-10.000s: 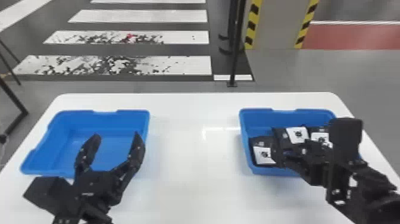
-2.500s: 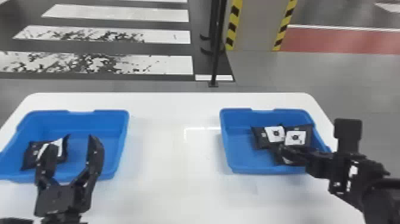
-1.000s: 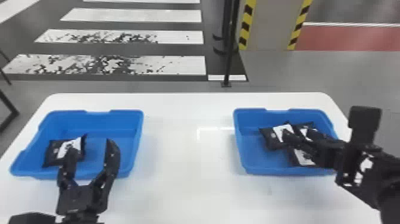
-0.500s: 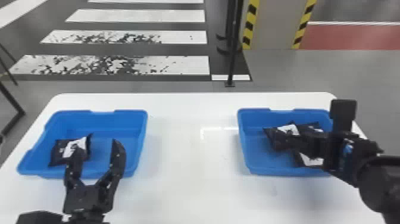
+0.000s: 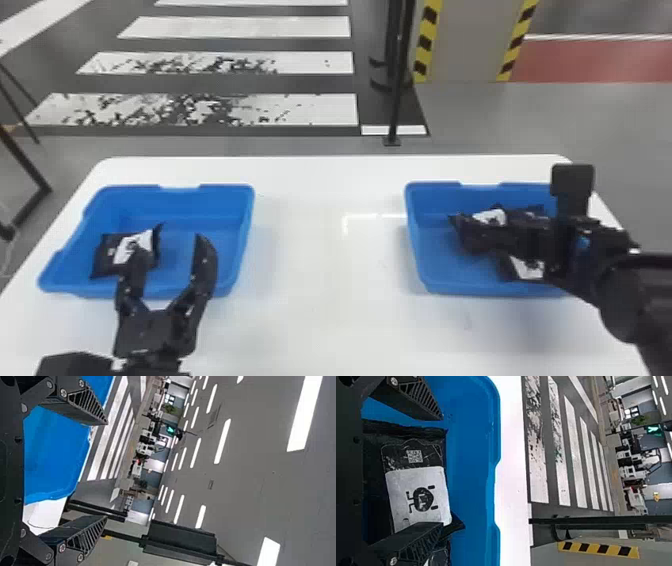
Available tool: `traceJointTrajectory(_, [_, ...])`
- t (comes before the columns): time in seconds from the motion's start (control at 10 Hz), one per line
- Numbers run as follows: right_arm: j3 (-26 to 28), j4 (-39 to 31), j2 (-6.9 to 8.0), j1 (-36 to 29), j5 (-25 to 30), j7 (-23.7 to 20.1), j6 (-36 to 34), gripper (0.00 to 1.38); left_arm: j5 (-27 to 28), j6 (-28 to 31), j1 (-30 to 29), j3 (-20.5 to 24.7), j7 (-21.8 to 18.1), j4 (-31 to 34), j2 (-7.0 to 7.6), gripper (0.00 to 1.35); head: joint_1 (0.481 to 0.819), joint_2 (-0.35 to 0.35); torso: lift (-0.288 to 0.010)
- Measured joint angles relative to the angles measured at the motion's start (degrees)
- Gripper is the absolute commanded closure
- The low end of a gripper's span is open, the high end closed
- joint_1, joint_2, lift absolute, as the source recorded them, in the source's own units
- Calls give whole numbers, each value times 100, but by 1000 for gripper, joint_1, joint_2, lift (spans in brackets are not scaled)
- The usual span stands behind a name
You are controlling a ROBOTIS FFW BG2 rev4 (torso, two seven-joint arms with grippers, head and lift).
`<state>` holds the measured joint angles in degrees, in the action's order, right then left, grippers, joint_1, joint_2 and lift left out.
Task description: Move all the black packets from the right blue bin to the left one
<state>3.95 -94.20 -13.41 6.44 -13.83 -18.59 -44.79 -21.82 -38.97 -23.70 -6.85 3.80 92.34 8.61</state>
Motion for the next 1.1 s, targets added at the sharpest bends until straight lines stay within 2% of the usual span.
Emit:
traceJointTrajectory(0.1, [2,70,-6,34,20,3,-47,144,0,2,-5,7,1,0,0,220,695,7,-168])
traceJointTrajectory(0.2, [1,218,-18,114,28,-23,-67,371,0,9,-7,11,-1,0,-1,220,695,4,-168])
traceJointTrajectory(0.3, [-15,486,-40,269,19,-153,-85,904,0,20,-7,17,-2,-1,-6,220,695,3,-168])
traceJointTrajectory(0.4, [-53,756,-62,443,-3,-287,-130,1190,0,35,-7,21,-2,-1,-8,222,695,6,-168])
traceJointTrajectory(0.5, [-86,869,-67,519,-71,-308,-162,1196,0,63,-7,26,-2,-1,-10,220,695,8,-168])
traceJointTrajectory(0.6, [-101,896,-67,529,-134,-304,-181,1263,0,83,-13,29,-2,-2,-19,220,695,12,-168])
traceJointTrajectory(1.1, [-42,587,-52,159,-879,-303,323,1265,2,44,-37,65,-3,-2,-35,220,695,42,-168])
